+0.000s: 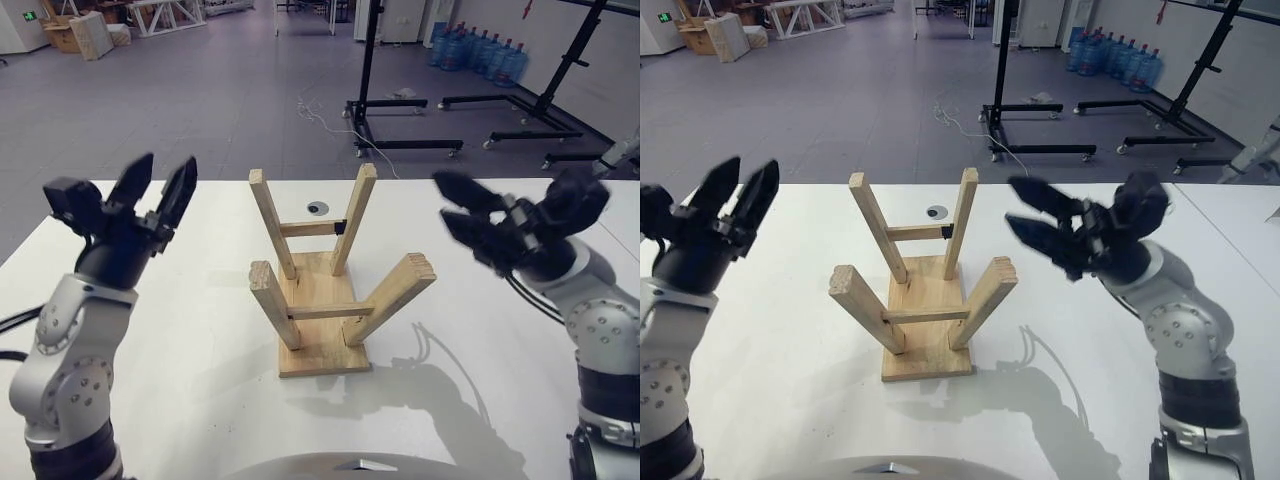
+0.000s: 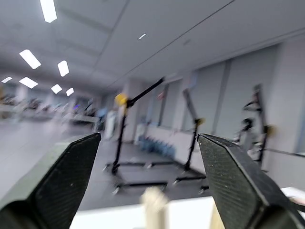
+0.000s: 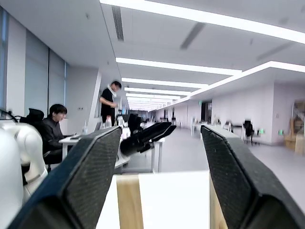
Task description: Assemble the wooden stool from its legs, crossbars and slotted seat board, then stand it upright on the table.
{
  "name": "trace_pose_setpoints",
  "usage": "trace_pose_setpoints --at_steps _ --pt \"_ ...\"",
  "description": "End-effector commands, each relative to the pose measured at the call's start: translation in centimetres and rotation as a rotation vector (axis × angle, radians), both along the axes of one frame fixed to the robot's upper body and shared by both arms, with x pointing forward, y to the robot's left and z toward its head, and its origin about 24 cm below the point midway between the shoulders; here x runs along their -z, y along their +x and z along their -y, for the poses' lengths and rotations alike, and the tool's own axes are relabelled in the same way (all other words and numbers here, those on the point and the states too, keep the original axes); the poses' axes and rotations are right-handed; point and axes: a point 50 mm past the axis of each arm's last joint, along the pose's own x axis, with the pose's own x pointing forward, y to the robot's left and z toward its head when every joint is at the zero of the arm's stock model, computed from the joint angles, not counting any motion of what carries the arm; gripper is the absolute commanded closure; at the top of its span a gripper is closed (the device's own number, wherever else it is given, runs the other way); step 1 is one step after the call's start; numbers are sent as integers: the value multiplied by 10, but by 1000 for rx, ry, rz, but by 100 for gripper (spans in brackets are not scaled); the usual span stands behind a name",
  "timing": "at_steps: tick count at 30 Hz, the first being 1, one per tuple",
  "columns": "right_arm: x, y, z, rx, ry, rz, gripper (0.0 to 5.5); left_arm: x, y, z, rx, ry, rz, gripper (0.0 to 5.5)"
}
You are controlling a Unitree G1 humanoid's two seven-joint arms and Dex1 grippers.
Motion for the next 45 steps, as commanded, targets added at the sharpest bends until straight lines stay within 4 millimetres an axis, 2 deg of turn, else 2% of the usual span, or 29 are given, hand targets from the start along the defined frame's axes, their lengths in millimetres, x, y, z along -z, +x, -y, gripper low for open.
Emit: trace_pose_setpoints --at_steps 1,3,5,7,11,14,17,20,23,26,29,31,34,37,39,41,45 --pt "-27 3 -6 -46 52 53 245 -21 -6 36 307 -10 50 176" --pt "-27 6 -8 -52 46 43 245 -17 -10 49 432 15 16 176" --pt "-18 7 -14 -81 23 6 245 -4 -16 58 526 46 -59 176" --pt "4 7 -25 -106 -31 -47 245 15 -20 66 580 80 -154 176" --pt "64 -2 -49 -201 -265 -154 245 60 -17 74 579 123 -373 176" --pt "69 -9 -54 -235 -250 -177 245 78 -12 73 550 131 -448 176" --pt "63 -6 -51 -201 -223 -150 245 73 -8 69 521 117 -407 176" --pt "58 -2 -47 -159 -181 -140 245 57 -3 64 489 63 -328 176" --pt "46 7 -44 -71 -55 -161 245 41 3 57 442 31 -251 176" --pt "23 11 -23 -50 96 -179 245 34 10 47 354 56 -223 176" --pt "18 16 -8 16 118 -182 245 21 11 33 264 93 -168 176" --pt "19 18 -2 53 126 -195 245 12 7 23 218 108 -134 176" --pt "28 20 2 108 108 -229 245 8 -3 17 216 80 -139 176" --pt "39 21 10 177 90 -252 245 9 -34 32 389 44 -132 176" --pt "39 20 16 184 142 -268 245 12 -50 39 443 3 -162 176" --pt "40 20 18 194 165 -274 245 20 -56 41 429 -1 -234 176" --pt "37 20 19 195 198 -270 245 33 -55 36 330 -6 -337 176"
